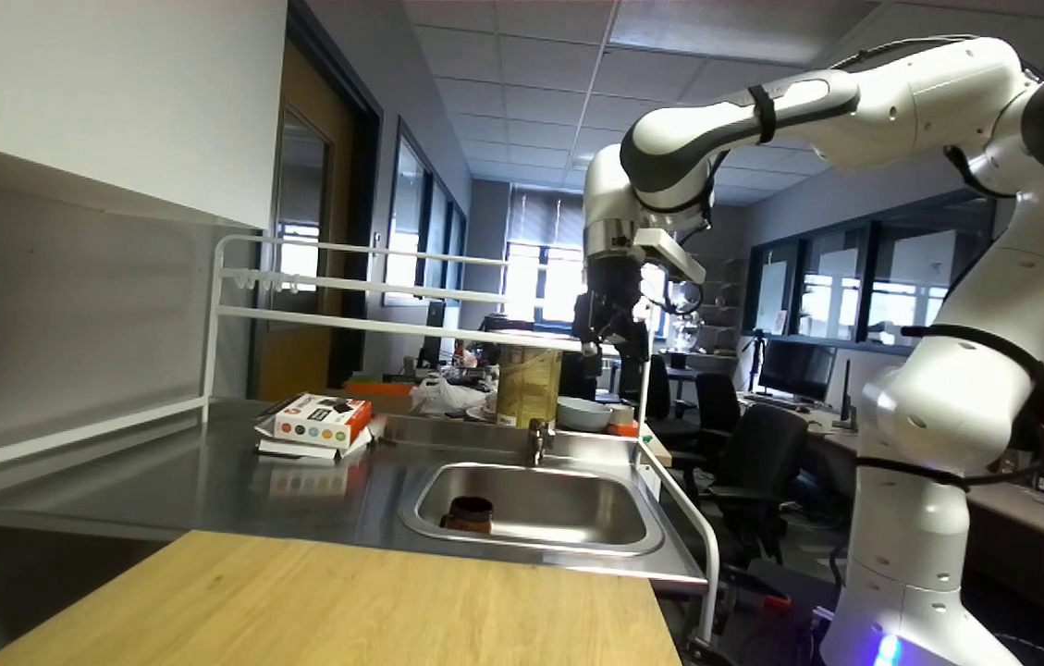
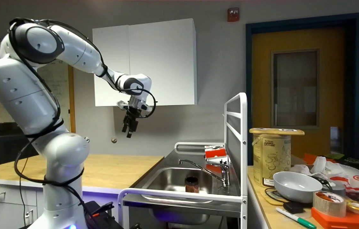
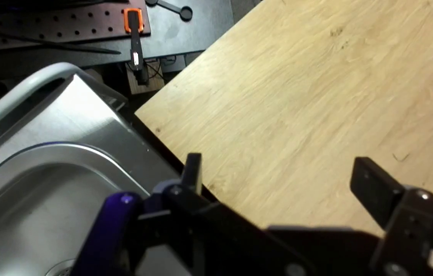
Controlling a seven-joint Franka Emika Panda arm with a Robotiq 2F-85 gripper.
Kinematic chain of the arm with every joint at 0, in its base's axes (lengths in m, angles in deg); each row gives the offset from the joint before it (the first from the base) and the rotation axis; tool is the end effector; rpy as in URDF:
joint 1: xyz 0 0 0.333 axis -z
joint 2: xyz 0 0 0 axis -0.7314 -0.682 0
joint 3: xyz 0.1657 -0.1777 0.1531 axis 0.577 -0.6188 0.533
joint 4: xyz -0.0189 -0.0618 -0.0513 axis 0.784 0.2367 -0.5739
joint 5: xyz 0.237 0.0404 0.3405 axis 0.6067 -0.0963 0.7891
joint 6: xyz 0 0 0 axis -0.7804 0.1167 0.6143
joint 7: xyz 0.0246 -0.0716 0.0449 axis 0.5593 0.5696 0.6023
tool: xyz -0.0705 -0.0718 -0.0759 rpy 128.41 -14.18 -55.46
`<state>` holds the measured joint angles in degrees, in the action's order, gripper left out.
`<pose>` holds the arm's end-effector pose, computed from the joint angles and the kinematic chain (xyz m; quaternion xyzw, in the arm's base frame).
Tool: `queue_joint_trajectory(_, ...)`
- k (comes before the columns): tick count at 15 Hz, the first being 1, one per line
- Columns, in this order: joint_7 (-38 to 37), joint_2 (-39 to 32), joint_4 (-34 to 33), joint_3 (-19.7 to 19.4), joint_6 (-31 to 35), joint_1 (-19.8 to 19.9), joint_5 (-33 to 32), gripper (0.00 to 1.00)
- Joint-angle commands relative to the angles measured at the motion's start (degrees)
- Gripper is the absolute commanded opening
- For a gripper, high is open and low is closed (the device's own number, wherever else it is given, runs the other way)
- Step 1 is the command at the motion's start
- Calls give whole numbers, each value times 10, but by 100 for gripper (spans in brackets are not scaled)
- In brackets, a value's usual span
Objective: Move the nozzle from right to left.
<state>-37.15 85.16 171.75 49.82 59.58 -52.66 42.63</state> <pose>0.4011 0.1322 0.4240 -0.9801 0.0823 0.1233 0.1319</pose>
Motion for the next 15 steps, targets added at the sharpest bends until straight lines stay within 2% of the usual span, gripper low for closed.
queue_joint_trajectory(1,-22,-48,-28,1,66,30,-20,100)
queue_joint_trajectory(5,-55,-102,-45,-6,154,56,-37,100)
queue_joint_trajectory(9,-109,-169,-80,-17,209,79,-71,100)
queue_joint_trajectory(15,-173,-261,-147,-54,235,95,-106,100)
